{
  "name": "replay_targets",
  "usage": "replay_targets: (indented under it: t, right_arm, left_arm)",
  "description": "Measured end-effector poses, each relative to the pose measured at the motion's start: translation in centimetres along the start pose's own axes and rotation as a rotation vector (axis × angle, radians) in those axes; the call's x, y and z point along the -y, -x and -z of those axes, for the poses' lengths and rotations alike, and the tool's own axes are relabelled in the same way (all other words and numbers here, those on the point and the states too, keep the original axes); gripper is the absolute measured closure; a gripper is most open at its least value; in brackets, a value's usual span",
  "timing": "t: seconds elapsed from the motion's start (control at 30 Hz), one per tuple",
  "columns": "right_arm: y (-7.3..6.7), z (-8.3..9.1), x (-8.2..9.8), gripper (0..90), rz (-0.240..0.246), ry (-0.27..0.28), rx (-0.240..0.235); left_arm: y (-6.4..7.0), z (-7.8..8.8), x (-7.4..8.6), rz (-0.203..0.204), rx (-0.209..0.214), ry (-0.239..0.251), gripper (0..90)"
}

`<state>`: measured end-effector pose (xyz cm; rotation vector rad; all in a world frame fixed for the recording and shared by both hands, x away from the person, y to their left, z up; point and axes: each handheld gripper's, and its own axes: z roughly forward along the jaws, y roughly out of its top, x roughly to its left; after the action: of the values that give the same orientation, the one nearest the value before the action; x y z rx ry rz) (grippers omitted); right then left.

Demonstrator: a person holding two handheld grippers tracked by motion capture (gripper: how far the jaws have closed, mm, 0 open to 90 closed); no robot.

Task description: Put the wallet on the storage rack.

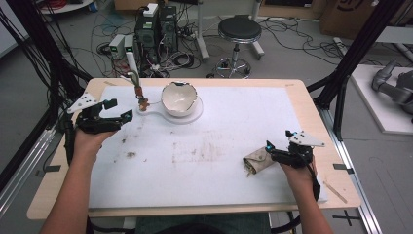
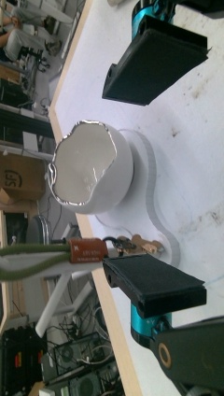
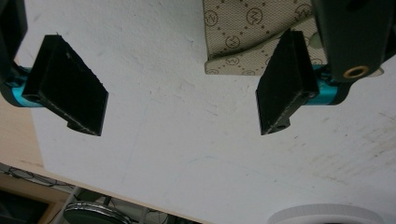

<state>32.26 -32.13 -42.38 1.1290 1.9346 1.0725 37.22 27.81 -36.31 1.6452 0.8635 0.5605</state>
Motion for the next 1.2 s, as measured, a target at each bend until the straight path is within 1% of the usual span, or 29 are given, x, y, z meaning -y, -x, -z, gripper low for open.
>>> replay_targets:
  t: [0.1, 0.27, 0.3, 0.33, 0.37, 0.43, 0.5, 0.53, 0.63, 0.77, 0.83, 0.87, 0.9, 1.0, 1.07, 1.1, 1.13, 1.2]
  right_arm:
    - [0.1, 0.0, 0.0, 17.1, 0.001, 0.002, 0.005]
    - [0.2, 0.1, -0.1, 17.1, -0.004, 0.008, 0.015]
    - [0.3, 0.1, -0.1, 17.1, -0.009, 0.007, 0.015]
    - [0.4, 0.2, -0.1, 17.1, -0.011, 0.006, 0.018]
    - [0.4, 0.2, 0.0, 17.1, -0.014, 0.007, 0.019]
    - [0.6, 0.2, 0.0, 17.1, -0.013, 0.006, 0.021]
    - [0.8, 0.4, 0.2, 17.1, -0.021, 0.007, 0.027]
    - [0.8, 0.4, 0.2, 17.1, -0.021, 0.007, 0.027]
    - [1.2, 0.9, 0.4, 17.1, -0.032, 0.009, 0.035]
    - [1.6, 1.5, 0.9, 17.1, -0.041, 0.009, 0.051]
    - [1.7, 1.8, 1.0, 17.1, -0.050, 0.008, 0.057]
    - [1.7, 1.8, 1.0, 17.1, -0.050, 0.008, 0.057]
    - [1.8, 2.3, 1.2, 17.1, -0.053, 0.007, 0.062]
    - [1.9, 2.9, 1.6, 17.1, -0.056, 0.006, 0.072]
    - [2.1, 3.4, 1.9, 17.1, -0.060, 0.004, 0.083]
    - [2.2, 3.6, 2.0, 17.1, -0.067, 0.003, 0.086]
    - [2.4, 4.0, 2.2, 17.1, -0.071, 0.001, 0.095]
    - [2.6, 4.5, 2.6, 17.1, -0.081, 0.001, 0.103]
  left_arm:
    - [0.4, -0.2, -0.1, -0.005, 0.014, -0.003, 16.5]
    - [1.6, -1.1, -0.1, -0.006, 0.042, -0.022, 16.5]
    - [1.6, -1.1, -0.1, -0.006, 0.042, -0.022, 16.5]
    - [2.1, -1.5, -0.1, -0.011, 0.058, -0.031, 16.5]
    - [2.4, -1.7, -0.1, -0.012, 0.064, -0.034, 16.5]
    - [2.6, -1.9, -0.1, -0.018, 0.068, -0.038, 16.5]
    - [3.4, -2.7, -0.1, -0.023, 0.088, -0.046, 16.5]
    - [3.4, -2.7, -0.1, -0.023, 0.088, -0.046, 16.5]
    - [4.5, -4.0, 0.0, -0.031, 0.123, -0.075, 16.5]
    - [5.6, -5.5, 0.0, -0.046, 0.156, -0.107, 16.5]
    - [6.1, -6.0, 0.0, -0.048, 0.171, -0.103, 16.5]
    - [6.1, -6.0, 0.0, -0.048, 0.171, -0.103, 16.5]
    - [6.5, -6.7, -0.1, -0.049, 0.188, -0.110, 16.5]
    - [7.2, -7.8, -0.2, -0.056, 0.212, -0.117, 16.5]
    - [7.6, -8.3, -0.4, -0.060, 0.223, -0.119, 16.5]
    - [7.6, -8.3, -0.4, -0.060, 0.223, -0.119, 16.5]
    - [8.2, -9.0, -0.6, -0.066, 0.238, -0.118, 16.5]
    - [8.7, -9.6, -0.7, -0.070, 0.254, -0.119, 16.5]
